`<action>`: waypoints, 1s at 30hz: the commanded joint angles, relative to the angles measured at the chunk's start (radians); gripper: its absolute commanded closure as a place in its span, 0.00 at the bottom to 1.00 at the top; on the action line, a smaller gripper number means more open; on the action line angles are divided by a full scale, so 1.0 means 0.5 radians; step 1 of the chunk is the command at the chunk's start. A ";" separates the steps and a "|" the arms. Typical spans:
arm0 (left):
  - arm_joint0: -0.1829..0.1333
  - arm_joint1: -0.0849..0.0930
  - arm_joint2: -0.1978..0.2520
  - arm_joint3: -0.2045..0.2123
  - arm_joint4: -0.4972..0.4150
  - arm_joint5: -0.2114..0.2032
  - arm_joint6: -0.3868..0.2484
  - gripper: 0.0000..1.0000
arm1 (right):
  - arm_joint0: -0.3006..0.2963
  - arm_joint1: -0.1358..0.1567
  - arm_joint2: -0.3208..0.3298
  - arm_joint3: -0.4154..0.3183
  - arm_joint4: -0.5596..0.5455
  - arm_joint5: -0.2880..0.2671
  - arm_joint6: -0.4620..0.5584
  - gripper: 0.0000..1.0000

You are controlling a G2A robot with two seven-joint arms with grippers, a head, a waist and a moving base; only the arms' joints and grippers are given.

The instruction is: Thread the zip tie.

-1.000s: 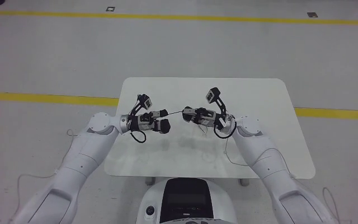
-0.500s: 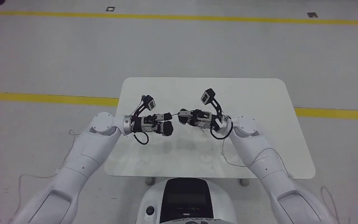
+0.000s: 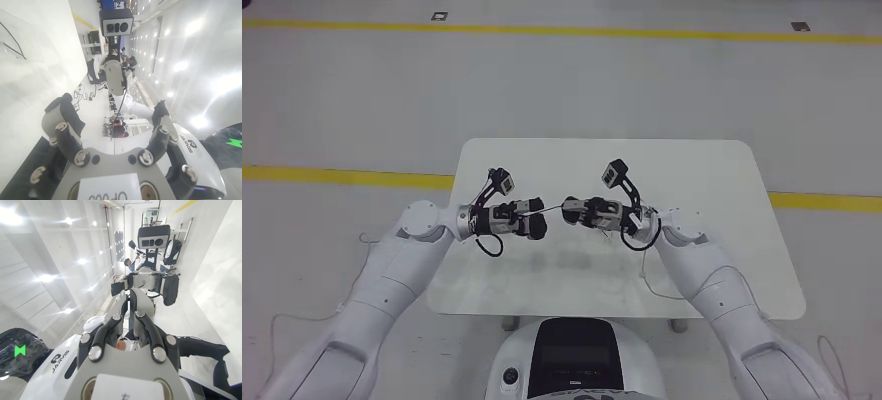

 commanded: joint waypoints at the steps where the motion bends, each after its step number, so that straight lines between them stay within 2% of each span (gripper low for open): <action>1: 0.000 -0.001 0.008 -0.011 -0.002 0.006 -0.009 0.00 | 0.004 -0.003 -0.017 0.006 0.005 0.004 -0.003 1.00; 13: -0.018 -0.009 0.047 -0.001 -0.009 0.001 -0.005 0.00 | 0.073 -0.028 -0.134 0.096 -0.006 0.013 -0.033 1.00; 17: -0.019 -0.008 0.048 0.004 -0.006 -0.006 0.000 0.36 | 0.079 -0.020 -0.124 0.098 -0.046 0.008 -0.060 1.00; 18: -0.019 -0.007 0.047 0.008 -0.005 -0.007 0.006 0.51 | 0.079 -0.016 -0.119 0.094 -0.061 0.009 -0.069 1.00; 20: -0.017 -0.005 0.044 0.012 -0.002 -0.009 0.015 0.54 | 0.072 -0.007 -0.106 0.079 -0.090 0.015 -0.080 1.00; 23: -0.014 -0.003 0.041 0.013 0.001 -0.003 0.033 0.65 | 0.057 0.006 -0.085 0.050 -0.116 0.031 -0.082 1.00; 30: -0.011 0.000 0.042 0.006 0.013 0.007 0.057 0.70 | 0.039 0.032 -0.077 -0.022 -0.222 0.110 -0.081 1.00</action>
